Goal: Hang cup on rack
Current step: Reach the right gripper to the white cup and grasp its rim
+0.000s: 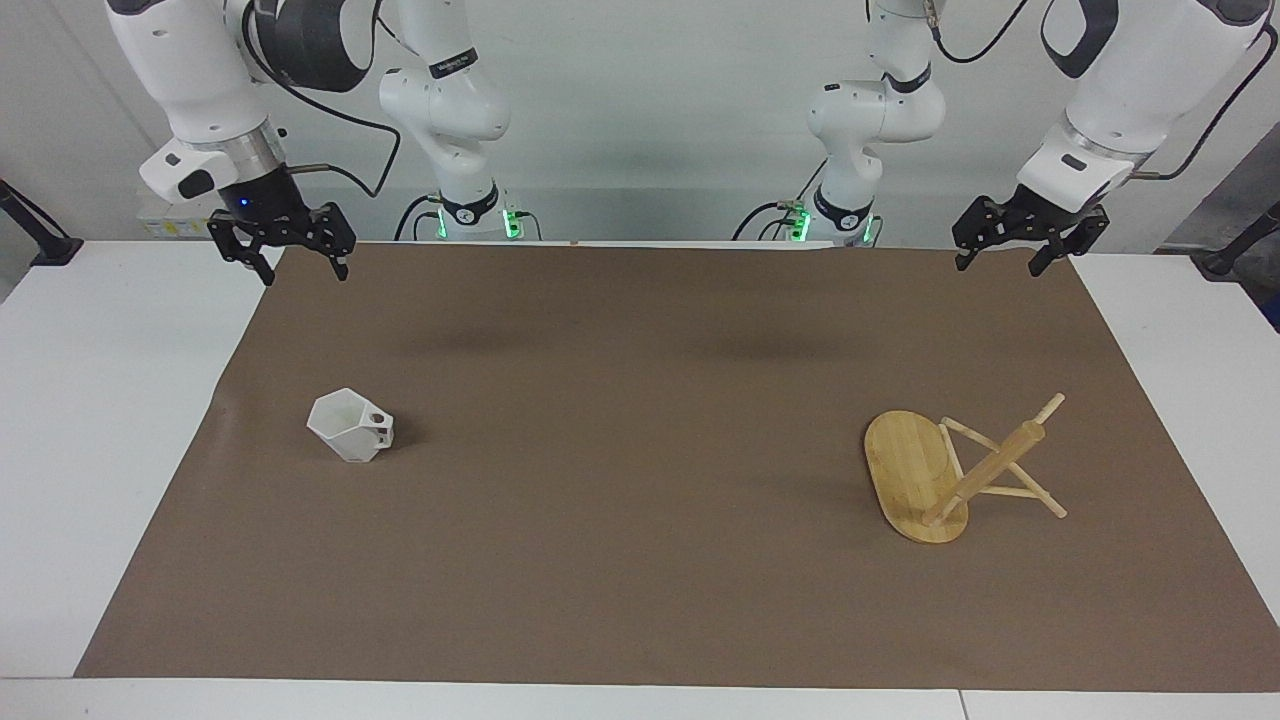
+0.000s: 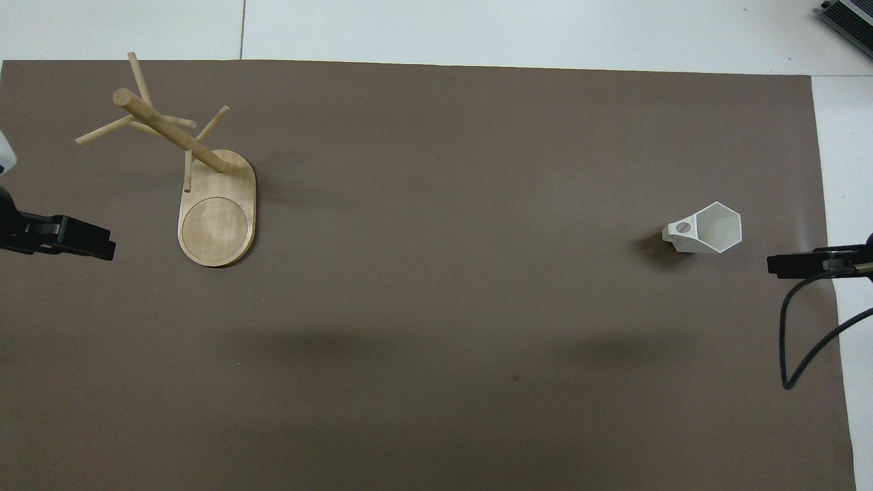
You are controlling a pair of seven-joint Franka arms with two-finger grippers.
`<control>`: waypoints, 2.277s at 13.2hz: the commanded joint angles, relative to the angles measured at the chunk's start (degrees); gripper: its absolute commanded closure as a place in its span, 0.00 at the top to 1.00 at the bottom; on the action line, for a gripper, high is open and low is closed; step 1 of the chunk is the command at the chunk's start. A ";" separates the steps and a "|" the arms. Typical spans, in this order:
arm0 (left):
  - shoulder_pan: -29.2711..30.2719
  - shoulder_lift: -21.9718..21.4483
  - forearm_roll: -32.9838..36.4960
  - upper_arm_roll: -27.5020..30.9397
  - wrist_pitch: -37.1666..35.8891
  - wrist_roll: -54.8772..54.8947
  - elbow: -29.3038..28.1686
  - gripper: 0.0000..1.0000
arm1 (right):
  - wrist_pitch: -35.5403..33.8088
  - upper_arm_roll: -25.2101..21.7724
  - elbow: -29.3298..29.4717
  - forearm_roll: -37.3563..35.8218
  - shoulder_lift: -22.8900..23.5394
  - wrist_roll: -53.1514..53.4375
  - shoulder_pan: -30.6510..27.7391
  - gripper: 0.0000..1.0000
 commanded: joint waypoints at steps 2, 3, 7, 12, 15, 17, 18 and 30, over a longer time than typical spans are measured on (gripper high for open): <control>-0.29 -1.49 1.22 0.12 1.23 -0.49 -2.03 1.00 | 7.40 -0.05 -1.32 0.45 6.56 -1.33 -0.52 1.00; -0.29 -1.57 1.22 0.12 1.15 -0.49 -2.03 1.00 | 9.07 0.04 -1.32 0.45 8.41 -1.24 -0.53 1.00; -0.29 -1.57 1.22 0.12 1.06 -0.49 -2.03 1.00 | 14.53 -0.05 -1.32 0.45 14.31 -1.24 -0.70 1.00; -0.20 -1.57 1.22 0.21 1.06 -0.40 -1.94 1.00 | 19.28 -0.14 -1.32 0.28 17.92 -1.06 -1.66 1.00; -0.29 -1.57 1.22 0.21 0.97 -0.40 -2.03 1.00 | 19.81 -0.14 -1.41 0.19 18.71 -0.98 -2.02 1.00; -0.20 -1.57 1.22 0.21 0.88 -0.40 -2.03 1.00 | 21.47 -0.14 -1.67 0.19 19.76 -0.71 -2.63 1.00; -0.29 -1.57 1.22 0.21 0.97 -0.40 -1.94 1.00 | 22.96 -0.14 -1.93 0.10 20.37 -0.71 -2.64 1.00; -0.29 -1.57 1.22 0.21 0.97 -0.40 -2.03 1.00 | 27.37 -0.14 -4.13 0.02 21.61 5.61 -2.46 0.57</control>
